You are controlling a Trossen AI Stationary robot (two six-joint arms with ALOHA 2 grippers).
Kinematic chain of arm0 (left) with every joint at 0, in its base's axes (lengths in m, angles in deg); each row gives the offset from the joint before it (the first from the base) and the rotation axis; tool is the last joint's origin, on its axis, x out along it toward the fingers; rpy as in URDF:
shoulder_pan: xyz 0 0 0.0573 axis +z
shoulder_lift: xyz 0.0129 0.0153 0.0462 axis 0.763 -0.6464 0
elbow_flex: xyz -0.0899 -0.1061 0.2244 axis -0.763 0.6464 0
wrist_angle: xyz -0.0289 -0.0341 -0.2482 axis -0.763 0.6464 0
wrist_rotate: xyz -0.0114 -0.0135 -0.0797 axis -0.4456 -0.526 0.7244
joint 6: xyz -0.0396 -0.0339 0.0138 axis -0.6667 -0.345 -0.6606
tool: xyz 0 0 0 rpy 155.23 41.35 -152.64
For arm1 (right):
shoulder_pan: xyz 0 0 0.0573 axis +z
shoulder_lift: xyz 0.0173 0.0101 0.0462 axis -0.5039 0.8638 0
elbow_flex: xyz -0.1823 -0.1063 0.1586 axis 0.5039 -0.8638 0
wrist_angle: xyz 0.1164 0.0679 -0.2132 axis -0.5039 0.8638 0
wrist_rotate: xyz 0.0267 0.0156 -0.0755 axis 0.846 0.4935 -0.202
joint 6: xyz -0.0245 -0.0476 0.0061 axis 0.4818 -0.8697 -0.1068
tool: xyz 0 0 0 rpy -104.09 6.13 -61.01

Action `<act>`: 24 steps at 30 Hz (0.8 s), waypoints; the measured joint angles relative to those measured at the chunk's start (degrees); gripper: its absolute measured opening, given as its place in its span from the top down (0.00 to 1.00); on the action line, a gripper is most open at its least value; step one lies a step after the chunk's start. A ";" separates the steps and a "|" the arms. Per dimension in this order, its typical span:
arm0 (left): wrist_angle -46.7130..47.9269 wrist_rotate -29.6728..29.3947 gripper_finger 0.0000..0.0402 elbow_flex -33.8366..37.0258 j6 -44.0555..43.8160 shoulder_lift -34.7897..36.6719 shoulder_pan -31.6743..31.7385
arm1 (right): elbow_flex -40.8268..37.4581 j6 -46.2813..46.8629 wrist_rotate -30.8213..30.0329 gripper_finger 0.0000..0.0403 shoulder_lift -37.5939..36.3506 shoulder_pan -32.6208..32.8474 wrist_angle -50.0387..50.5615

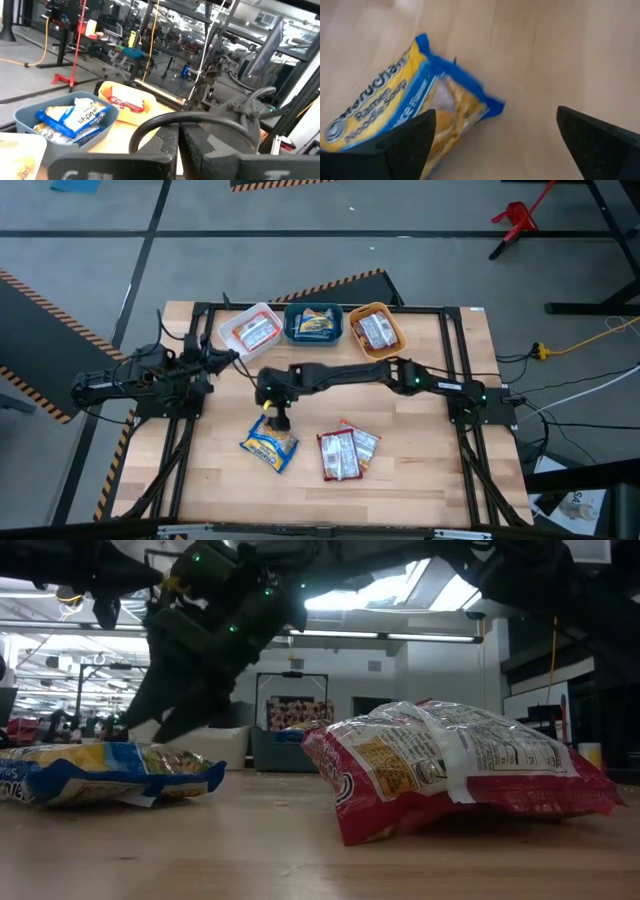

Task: Sort Maruchan noodles
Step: Put the blue noodle pack into the blue bin

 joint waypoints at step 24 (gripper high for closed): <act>2.79 -0.27 0.99 0.00 -0.20 0.00 0.00 | -0.11 14.21 5.60 0.33 3.51 1.12 2.46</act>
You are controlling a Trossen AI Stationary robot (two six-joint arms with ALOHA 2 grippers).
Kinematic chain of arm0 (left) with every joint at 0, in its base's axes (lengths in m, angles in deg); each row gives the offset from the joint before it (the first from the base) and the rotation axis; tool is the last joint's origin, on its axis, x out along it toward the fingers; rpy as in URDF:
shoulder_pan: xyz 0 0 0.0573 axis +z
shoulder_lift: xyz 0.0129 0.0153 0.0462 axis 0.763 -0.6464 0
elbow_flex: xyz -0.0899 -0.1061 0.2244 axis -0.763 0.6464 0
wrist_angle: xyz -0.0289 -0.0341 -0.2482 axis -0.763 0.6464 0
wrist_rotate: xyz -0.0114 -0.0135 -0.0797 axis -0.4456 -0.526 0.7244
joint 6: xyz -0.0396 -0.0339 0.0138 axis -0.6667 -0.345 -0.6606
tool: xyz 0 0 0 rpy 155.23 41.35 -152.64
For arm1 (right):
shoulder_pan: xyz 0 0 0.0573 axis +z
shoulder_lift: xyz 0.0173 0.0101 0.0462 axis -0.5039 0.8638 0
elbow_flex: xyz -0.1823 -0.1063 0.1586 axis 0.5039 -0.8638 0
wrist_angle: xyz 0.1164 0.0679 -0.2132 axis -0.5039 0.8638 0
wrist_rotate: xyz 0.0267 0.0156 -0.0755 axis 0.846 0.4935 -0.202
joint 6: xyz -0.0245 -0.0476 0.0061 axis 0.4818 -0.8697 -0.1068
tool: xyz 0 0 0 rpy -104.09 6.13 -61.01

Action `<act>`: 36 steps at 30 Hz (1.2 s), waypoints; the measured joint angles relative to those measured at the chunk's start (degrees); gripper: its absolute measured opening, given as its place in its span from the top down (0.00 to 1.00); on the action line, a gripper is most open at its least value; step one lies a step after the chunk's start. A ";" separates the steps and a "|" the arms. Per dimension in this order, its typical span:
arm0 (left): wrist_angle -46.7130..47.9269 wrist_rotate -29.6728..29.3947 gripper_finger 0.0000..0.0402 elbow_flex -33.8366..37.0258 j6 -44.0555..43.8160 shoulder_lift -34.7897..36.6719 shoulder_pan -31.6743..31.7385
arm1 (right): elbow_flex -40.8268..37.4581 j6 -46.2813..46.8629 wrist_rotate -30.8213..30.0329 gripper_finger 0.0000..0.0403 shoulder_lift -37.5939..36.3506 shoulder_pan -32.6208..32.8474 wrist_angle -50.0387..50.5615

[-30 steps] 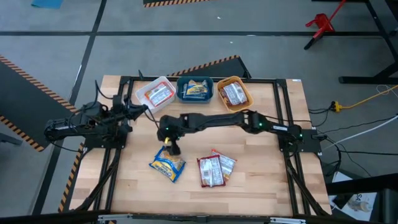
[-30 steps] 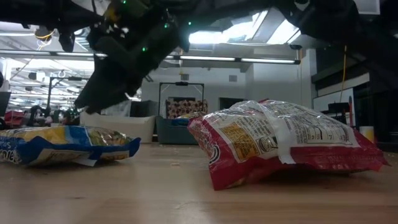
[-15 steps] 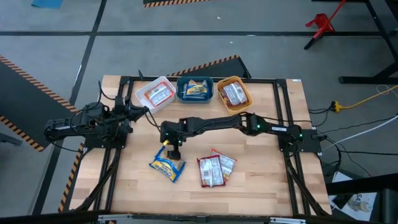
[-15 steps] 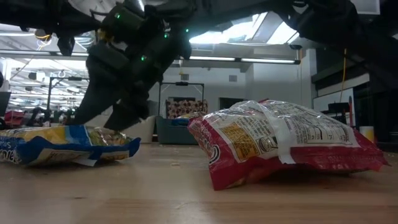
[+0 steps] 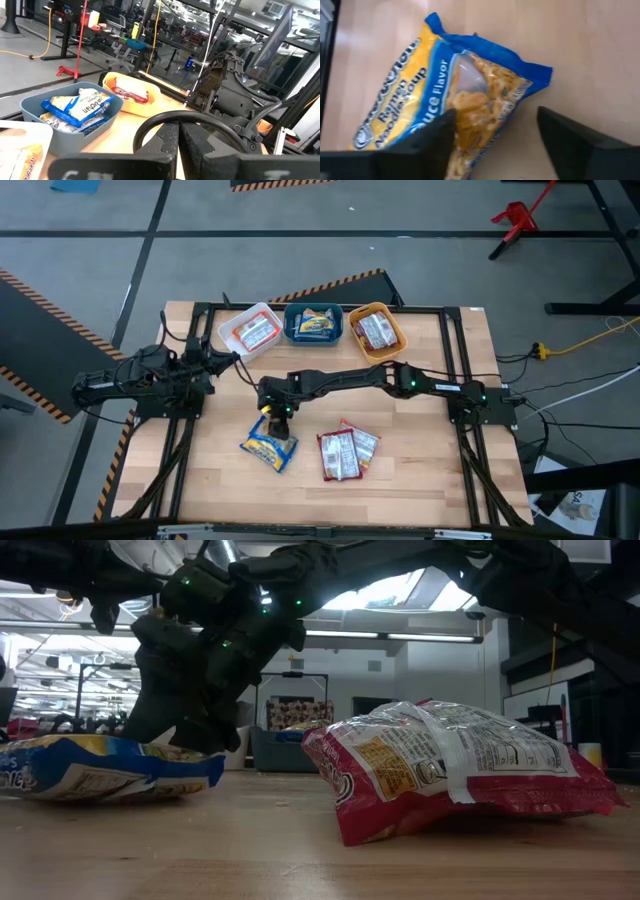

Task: Sort Maruchan noodles
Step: Put the blue noodle pack into the blue bin

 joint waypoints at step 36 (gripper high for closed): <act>0.24 -0.02 0.99 0.00 0.19 0.02 0.00 | -0.04 -8.22 -3.68 1.00 -8.97 -6.44 7.06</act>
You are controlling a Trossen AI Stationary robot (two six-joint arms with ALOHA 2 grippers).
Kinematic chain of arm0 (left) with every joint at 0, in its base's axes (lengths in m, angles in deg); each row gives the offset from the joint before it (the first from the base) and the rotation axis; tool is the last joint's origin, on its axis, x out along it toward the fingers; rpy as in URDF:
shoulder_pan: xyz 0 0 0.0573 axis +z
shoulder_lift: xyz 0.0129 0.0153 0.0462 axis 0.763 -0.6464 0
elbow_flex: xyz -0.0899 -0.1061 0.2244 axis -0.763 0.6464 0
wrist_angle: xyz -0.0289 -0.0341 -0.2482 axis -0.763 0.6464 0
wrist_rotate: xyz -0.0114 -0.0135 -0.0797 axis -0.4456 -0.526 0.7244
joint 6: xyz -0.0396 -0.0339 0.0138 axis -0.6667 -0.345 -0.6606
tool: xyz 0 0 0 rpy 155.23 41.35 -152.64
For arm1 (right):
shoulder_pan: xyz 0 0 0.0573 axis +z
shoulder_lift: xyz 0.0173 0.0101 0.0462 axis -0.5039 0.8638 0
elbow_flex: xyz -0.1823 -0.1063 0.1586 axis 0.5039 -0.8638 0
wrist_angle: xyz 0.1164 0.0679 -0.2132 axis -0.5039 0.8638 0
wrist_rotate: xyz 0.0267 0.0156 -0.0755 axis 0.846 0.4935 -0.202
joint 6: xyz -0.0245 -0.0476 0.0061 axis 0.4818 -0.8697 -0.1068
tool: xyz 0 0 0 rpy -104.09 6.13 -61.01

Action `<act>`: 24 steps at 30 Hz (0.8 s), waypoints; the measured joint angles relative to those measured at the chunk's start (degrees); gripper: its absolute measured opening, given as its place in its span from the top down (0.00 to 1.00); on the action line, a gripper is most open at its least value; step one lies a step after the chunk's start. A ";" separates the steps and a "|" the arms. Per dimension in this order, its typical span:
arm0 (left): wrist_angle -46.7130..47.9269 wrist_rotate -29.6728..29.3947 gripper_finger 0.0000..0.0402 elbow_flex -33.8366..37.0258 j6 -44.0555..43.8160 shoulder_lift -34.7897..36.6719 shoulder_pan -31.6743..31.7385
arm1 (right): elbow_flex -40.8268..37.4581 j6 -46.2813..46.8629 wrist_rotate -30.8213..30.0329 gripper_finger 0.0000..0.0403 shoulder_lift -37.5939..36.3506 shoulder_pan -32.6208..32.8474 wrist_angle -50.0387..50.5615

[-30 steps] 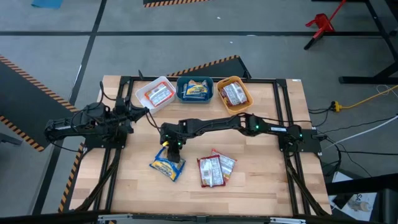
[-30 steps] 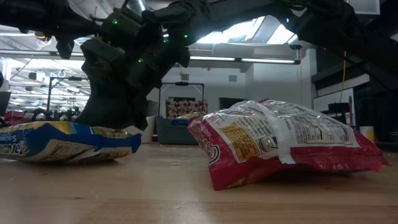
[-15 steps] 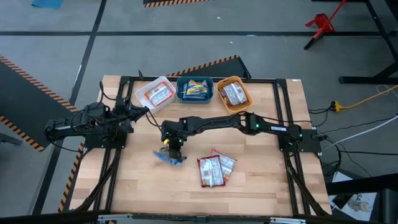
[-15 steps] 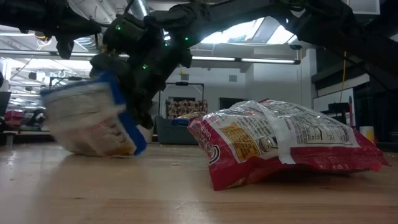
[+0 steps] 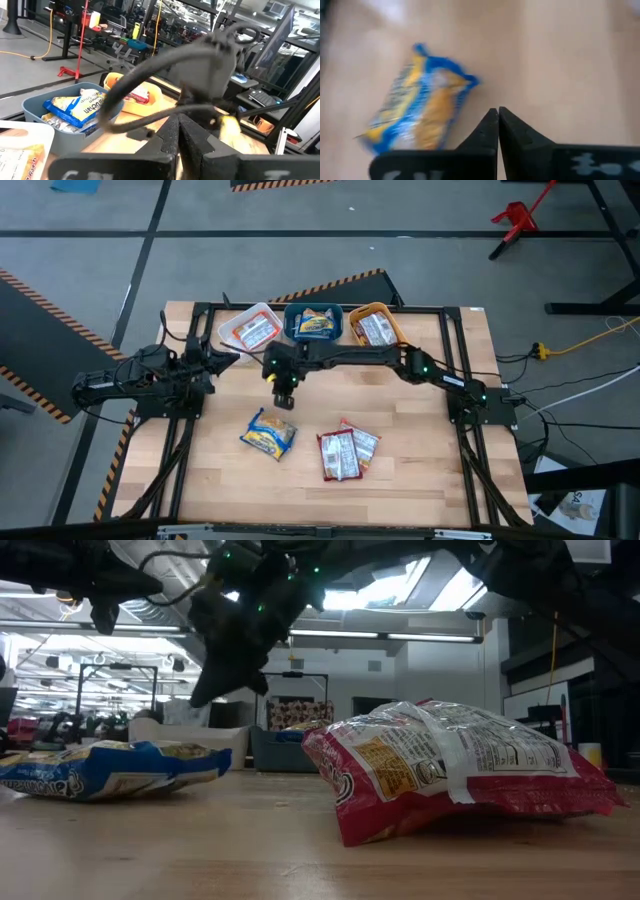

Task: Sort Maruchan noodles
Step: Put the blue noodle pack into the blue bin

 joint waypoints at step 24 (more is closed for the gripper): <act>0.04 -0.55 0.99 0.00 0.23 0.00 -0.02 | -16.28 -21.44 -6.43 0.45 0.25 13.84 -29.87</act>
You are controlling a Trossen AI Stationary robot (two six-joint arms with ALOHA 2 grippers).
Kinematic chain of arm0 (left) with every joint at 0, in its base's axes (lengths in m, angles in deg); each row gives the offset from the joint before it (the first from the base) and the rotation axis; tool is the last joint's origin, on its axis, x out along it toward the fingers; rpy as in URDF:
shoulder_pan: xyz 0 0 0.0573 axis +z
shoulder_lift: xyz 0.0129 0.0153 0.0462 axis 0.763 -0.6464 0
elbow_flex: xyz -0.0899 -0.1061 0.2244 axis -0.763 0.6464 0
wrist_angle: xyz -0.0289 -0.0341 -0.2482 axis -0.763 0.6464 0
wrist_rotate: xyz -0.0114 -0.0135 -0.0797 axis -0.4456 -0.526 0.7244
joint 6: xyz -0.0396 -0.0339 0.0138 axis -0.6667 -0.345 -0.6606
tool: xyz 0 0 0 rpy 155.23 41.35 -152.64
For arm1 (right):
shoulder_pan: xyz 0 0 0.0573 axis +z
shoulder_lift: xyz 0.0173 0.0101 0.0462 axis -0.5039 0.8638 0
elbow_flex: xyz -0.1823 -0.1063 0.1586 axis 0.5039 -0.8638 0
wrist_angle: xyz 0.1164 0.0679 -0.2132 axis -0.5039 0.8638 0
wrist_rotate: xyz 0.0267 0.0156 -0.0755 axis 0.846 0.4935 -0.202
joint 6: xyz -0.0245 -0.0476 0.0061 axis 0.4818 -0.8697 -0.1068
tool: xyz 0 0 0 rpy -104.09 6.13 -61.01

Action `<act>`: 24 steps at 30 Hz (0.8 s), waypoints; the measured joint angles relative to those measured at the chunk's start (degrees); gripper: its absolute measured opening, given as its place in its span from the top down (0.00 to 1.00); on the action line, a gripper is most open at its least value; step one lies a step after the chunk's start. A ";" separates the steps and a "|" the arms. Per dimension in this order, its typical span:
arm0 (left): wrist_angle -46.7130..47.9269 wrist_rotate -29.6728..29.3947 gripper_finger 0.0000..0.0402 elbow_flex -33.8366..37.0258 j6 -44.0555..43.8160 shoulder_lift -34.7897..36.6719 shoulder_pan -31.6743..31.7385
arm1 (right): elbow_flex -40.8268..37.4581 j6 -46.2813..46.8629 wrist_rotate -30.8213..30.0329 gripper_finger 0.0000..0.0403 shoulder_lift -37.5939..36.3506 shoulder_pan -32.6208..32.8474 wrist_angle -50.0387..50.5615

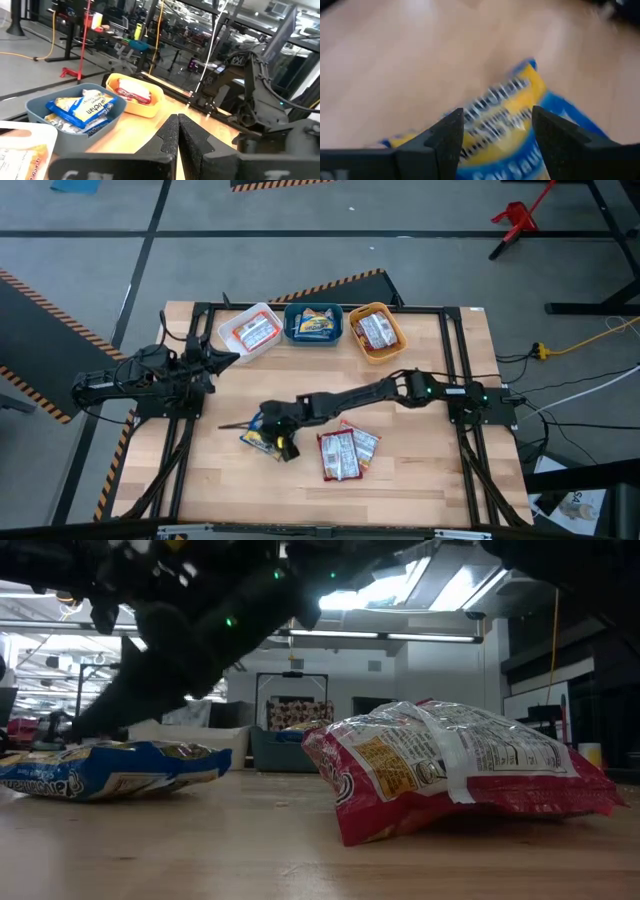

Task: Sort Maruchan noodles
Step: Put the blue noodle pack into the blue bin

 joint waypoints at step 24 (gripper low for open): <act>0.20 -2.55 0.99 0.00 1.51 0.00 0.02 | -0.35 10.02 -14.54 0.45 -5.48 -10.32 28.68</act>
